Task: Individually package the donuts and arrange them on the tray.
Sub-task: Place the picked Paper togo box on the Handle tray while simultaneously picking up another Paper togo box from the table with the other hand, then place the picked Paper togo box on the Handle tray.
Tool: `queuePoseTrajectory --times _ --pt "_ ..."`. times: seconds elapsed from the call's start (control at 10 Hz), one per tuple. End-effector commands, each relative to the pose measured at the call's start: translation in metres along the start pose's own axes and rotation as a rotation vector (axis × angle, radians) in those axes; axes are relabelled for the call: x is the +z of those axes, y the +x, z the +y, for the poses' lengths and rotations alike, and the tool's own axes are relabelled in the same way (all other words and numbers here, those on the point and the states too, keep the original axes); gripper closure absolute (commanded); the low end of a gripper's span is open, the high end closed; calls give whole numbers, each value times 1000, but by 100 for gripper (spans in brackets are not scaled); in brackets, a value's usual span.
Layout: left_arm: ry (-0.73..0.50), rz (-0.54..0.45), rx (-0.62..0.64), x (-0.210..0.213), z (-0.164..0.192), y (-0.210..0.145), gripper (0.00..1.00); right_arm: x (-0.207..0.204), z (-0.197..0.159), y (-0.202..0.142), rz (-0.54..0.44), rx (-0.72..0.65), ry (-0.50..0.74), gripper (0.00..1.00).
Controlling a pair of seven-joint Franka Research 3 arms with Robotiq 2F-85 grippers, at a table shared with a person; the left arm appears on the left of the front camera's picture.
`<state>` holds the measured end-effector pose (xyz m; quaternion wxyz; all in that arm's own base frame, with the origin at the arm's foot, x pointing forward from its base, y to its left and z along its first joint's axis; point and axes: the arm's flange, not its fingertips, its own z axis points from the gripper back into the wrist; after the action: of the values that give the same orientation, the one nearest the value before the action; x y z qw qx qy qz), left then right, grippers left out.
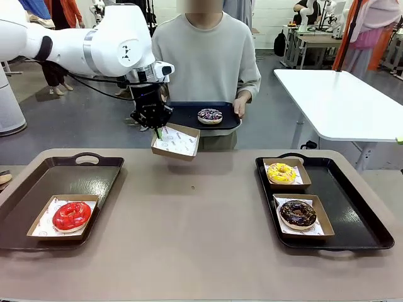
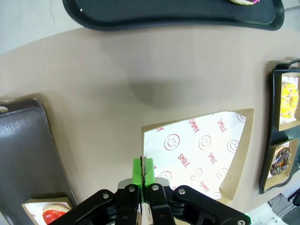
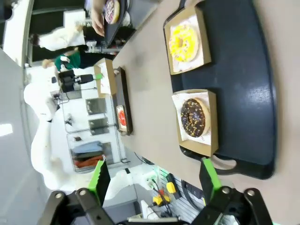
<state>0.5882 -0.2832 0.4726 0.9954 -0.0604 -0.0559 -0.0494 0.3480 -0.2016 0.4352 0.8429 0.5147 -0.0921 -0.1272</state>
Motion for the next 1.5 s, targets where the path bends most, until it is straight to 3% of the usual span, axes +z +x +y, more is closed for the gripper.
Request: queuePoseTrajectory --times 0.0,0.2,0.3,1.4 --pt "31 9 37 -8 -8 19 100 2 -11 -12 -67 30 84 0" --pt "34 15 46 -18 -7 26 100 4 -28 -17 -123 7 125 0" --pt "1 6 15 -13 -3 13 100 1 -31 -17 -128 -9 125 0" --pt "1 6 15 -13 -3 13 100 9 -27 -17 -103 -21 104 0"
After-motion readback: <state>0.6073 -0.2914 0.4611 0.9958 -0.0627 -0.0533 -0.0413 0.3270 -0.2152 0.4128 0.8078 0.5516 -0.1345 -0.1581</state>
